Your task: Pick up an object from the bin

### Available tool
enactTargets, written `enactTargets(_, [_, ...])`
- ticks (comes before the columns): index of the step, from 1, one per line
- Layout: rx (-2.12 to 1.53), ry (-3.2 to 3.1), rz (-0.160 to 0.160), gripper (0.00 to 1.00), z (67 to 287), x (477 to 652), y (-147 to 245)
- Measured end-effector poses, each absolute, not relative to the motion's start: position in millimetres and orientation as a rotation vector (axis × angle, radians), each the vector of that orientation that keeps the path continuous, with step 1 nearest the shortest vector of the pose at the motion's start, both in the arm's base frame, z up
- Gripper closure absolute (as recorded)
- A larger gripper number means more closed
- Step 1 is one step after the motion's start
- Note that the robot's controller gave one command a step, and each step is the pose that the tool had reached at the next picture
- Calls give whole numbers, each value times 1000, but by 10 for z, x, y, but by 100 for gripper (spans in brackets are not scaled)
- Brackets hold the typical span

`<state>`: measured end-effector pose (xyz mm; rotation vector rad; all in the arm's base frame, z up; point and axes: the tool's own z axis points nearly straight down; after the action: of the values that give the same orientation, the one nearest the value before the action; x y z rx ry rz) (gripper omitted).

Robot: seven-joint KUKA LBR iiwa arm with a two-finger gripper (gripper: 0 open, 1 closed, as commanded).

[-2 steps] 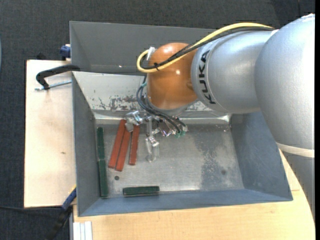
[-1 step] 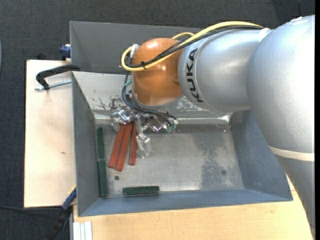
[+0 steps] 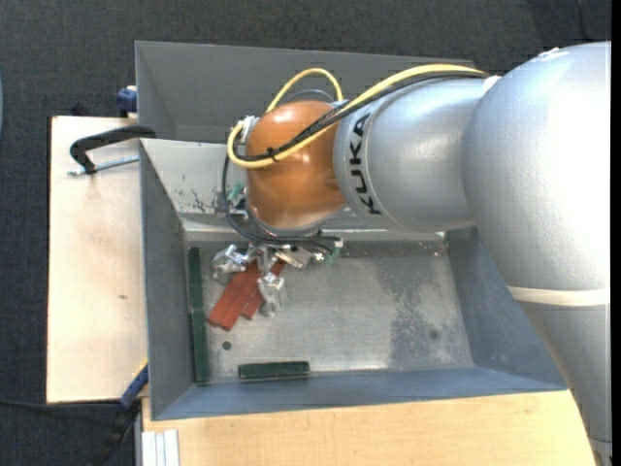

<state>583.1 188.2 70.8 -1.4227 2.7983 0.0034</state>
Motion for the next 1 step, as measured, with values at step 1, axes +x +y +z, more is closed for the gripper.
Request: enactTargets(1, [-1423,2798,4,100,708,5831,1883])
